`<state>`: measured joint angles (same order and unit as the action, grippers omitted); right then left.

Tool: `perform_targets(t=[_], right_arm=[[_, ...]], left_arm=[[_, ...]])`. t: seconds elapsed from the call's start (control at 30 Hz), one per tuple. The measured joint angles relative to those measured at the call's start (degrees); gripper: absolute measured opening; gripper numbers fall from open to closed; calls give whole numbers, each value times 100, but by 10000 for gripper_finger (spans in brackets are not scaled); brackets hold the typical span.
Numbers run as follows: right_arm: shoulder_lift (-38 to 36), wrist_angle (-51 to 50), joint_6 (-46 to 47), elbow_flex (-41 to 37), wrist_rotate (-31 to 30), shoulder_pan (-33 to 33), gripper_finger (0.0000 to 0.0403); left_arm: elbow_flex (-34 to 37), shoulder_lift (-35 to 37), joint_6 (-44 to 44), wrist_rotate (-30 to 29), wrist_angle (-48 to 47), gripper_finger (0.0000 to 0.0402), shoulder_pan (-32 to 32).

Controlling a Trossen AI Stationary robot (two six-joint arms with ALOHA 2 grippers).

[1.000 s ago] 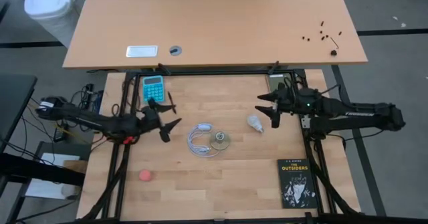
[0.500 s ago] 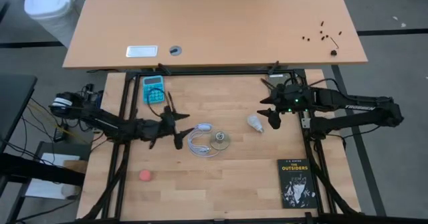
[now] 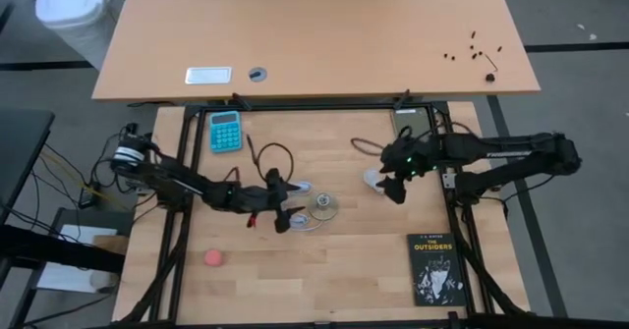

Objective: Screw lightbulb
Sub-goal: Insert the white lightbulb into the desk lamp

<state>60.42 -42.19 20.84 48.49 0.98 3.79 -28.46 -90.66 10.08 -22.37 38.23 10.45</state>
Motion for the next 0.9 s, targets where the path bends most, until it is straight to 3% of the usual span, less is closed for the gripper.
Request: perform_targets(t=[0.2,0.33,0.57,0.67,0.9], right_arm=[[698,335,-107,0,-655,-557,247],[992,252,-105,0,-724,-586,247],[993,-286,250,0,-752,-244,250],[934,-435,322,-4,-779,-142,259],[931,-411,308,-4,-777,-133,284]], left_arm=[[-40,-894,238,11,1106,307,3],[-165,-1405,241,105,1607,296,3],[-825,-1783,108,-200,1470,286,6],[-1012,-1781,112,-453,1045,297,5],[-1260,-1783,-51,-380,688,330,-21]])
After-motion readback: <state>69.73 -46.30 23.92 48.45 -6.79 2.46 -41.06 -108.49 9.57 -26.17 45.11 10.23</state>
